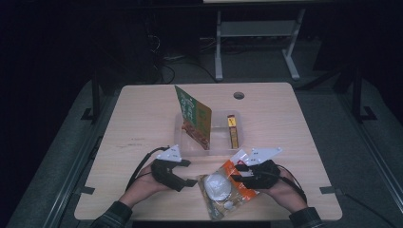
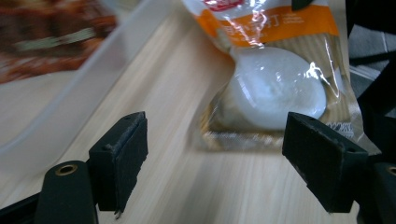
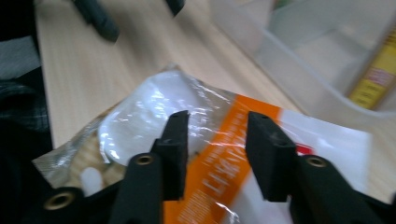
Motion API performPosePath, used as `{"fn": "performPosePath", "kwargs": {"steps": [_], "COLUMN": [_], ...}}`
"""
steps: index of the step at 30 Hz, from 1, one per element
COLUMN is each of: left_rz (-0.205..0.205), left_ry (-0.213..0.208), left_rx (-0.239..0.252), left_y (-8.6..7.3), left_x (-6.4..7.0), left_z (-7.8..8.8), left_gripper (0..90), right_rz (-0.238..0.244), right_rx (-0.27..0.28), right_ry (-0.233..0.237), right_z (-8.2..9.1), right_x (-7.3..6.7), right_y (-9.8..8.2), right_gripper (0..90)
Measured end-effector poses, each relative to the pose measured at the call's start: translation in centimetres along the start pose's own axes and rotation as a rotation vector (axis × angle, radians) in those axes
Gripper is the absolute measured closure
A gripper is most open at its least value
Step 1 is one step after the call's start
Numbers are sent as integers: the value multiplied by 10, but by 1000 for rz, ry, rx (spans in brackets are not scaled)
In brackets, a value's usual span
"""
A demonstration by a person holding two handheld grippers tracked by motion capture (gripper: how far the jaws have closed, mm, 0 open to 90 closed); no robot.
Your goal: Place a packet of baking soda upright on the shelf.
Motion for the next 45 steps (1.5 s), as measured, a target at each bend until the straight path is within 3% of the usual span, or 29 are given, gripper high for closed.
{"fn": "performPosePath", "kwargs": {"steps": [4, 12, 16, 18, 21, 23, 27, 29, 37, 45], "left_rz": [-14, -2, -12, -4, -1, -10, -57, -62, -98, -127], "left_ry": [-25, -88, -146, -183, -217, -239, -221, -219, -194, -126], "left_rx": [2, -7, -41, -34, -34, -32, -35, -20, 34, 98], "left_y": [14, 32, 35, 35, 35, 36, 41, 43, 52, 57], "left_x": [-1, -10, -10, -10, -11, -10, -6, -5, 4, 4], "left_z": [-20, -58, -76, -79, -80, -81, -80, -77, -63, -39], "left_gripper": [242, 356, 428, 463, 549, 667, 834, 878, 897, 899], "right_rz": [-28, -62, -76, -85, -98, -101, -122, -136, -159, -170], "right_rx": [25, 40, 43, 47, 56, 64, 81, 86, 117, 156], "right_ry": [-27, -55, -76, -81, -95, -108, -118, -112, -101, -65], "right_z": [10, 19, 24, 27, 32, 35, 39, 41, 44, 46], "right_x": [9, 12, 12, 12, 11, 12, 14, 15, 18, 15], "right_y": [-5, -14, -20, -23, -27, -29, -32, -32, -30, -28], "right_gripper": [526, 482, 487, 488, 490, 491, 482, 456, 346, 243]}}
Point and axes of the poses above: each handheld gripper's, and its own axes: z roughly backward along the jaws, y roughly out of its top, x roughly to its right, the point moved 1 cm from there along -z, roughly forward along the jaws, and after that the axes turned 15 degrees about -z, right-handed, at the moved point
